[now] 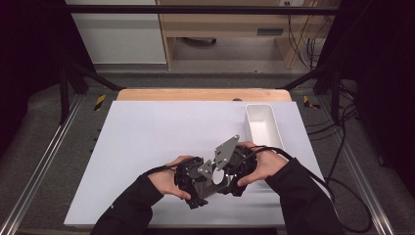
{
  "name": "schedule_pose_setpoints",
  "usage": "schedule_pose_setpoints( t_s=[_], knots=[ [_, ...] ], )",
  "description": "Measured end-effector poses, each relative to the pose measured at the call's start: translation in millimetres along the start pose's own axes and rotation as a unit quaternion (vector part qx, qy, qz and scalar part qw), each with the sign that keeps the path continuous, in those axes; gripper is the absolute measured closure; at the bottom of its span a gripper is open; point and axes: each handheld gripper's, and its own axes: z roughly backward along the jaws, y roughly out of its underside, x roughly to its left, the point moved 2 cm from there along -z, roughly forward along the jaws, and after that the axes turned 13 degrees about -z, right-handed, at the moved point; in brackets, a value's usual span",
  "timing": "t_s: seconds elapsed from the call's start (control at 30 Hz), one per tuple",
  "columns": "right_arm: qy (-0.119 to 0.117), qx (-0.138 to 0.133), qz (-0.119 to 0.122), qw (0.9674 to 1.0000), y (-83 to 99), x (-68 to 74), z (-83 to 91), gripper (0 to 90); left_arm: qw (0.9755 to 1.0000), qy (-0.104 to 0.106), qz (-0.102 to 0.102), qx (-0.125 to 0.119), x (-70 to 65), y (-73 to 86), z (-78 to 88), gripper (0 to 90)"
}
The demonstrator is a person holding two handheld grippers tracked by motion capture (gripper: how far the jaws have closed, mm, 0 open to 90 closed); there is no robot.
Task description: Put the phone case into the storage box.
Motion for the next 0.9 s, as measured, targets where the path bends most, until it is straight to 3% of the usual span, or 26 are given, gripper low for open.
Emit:
schedule_pose_setpoints(
  t_s=[0.23, 0.9],
  knots=[
    [-0.001, 0.000, -0.002, 1.0000, -0.1, 0.4, 0.7, 12.1, 0.9999, -0.013, -0.010, 0.005, -0.3, -1.4, -0.2, 10.4],
    [0.007, -0.022, -0.004, 0.9997, -1.2, 0.3, 4.0, 11.3, 0.9991, -0.038, -0.017, -0.005, -1.1, -0.4, 2.8, 11.4]
  ],
)
